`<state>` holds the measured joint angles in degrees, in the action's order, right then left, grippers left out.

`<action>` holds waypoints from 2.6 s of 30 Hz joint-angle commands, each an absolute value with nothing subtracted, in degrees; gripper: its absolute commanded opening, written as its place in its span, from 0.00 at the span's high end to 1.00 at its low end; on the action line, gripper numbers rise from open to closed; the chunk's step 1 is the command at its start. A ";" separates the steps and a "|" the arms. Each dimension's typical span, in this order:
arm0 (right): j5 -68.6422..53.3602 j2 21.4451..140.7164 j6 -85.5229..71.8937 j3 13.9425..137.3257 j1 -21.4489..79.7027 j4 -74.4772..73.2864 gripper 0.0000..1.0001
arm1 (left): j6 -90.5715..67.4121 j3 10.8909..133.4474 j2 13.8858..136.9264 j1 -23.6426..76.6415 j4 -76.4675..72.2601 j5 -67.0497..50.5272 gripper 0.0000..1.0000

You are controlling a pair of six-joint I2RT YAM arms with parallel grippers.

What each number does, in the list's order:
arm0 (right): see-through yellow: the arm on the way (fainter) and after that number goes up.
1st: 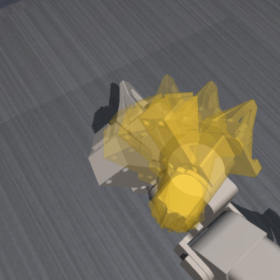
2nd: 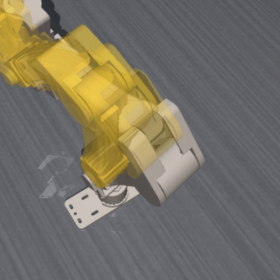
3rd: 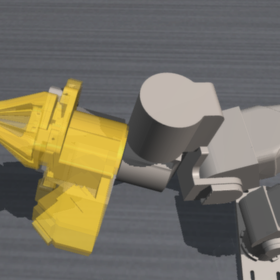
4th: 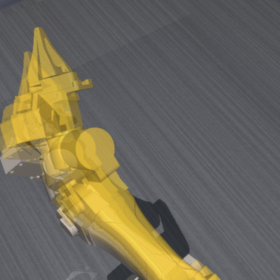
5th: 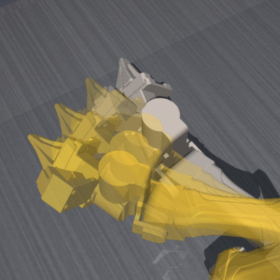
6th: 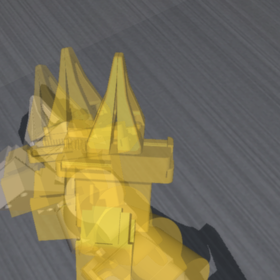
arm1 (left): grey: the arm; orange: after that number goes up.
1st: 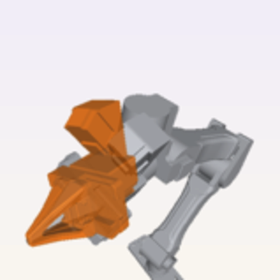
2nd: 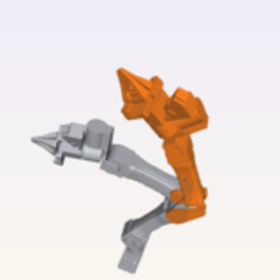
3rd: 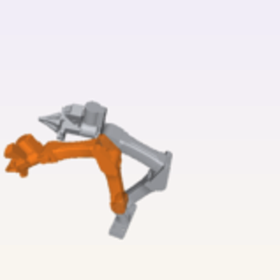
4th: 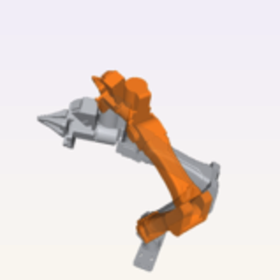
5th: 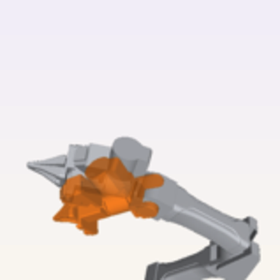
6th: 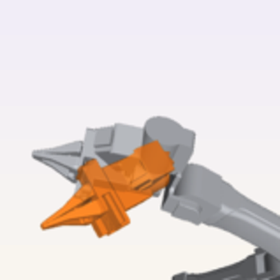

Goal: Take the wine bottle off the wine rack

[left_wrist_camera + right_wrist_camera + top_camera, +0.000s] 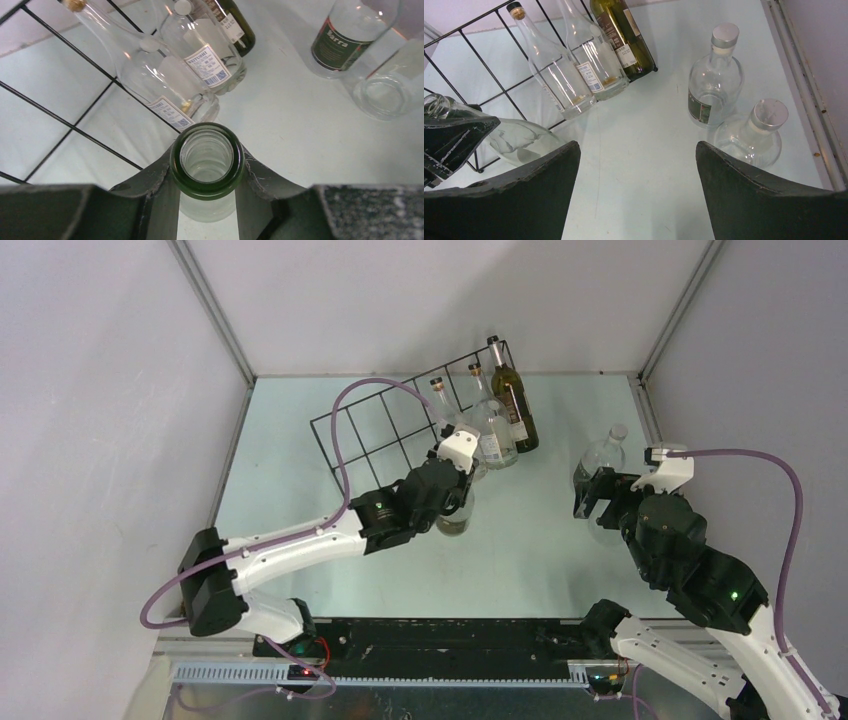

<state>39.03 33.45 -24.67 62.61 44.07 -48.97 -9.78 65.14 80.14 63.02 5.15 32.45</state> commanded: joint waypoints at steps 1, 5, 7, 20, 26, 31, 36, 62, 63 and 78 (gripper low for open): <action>40.13 33.00 -25.02 62.66 44.35 -48.39 0.11 | -14.67 67.82 77.38 63.37 6.32 26.05 1.00; 40.07 32.88 -24.85 62.67 44.33 -48.37 0.11 | -16.60 66.47 76.55 63.44 6.55 23.14 1.00; 40.01 32.95 -24.61 62.67 44.34 -48.28 0.11 | -17.03 66.07 76.42 63.45 6.94 22.50 1.00; 40.08 32.81 -23.86 61.88 44.36 -48.17 0.11 | -17.04 65.32 77.16 63.54 8.19 22.11 0.66; 39.97 31.85 -23.15 61.21 44.32 -47.38 0.10 | -16.67 65.62 77.53 63.54 8.52 22.62 0.52; 40.11 31.99 -22.83 61.17 44.35 -47.56 0.09 | -16.52 66.23 78.07 63.54 9.09 23.25 0.44; 40.22 31.88 -22.75 61.12 44.37 -47.82 0.09 | -16.46 66.84 78.39 63.54 9.56 23.37 0.34; 22.35 31.71 -12.09 56.49 44.38 -35.20 0.03 | -15.39 73.03 65.89 63.48 13.59 24.77 0.00; 21.55 32.54 -12.02 56.37 44.43 -34.52 0.01 | -15.19 73.17 65.20 63.38 13.91 25.95 0.00; 17.48 50.25 -15.75 55.98 54.49 -15.39 0.00 | -24.48 56.70 45.18 37.81 24.32 20.61 0.00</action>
<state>18.76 47.11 -13.63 55.99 53.08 -24.08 -22.55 59.37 48.97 41.17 20.29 21.78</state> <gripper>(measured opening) 0.994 0.996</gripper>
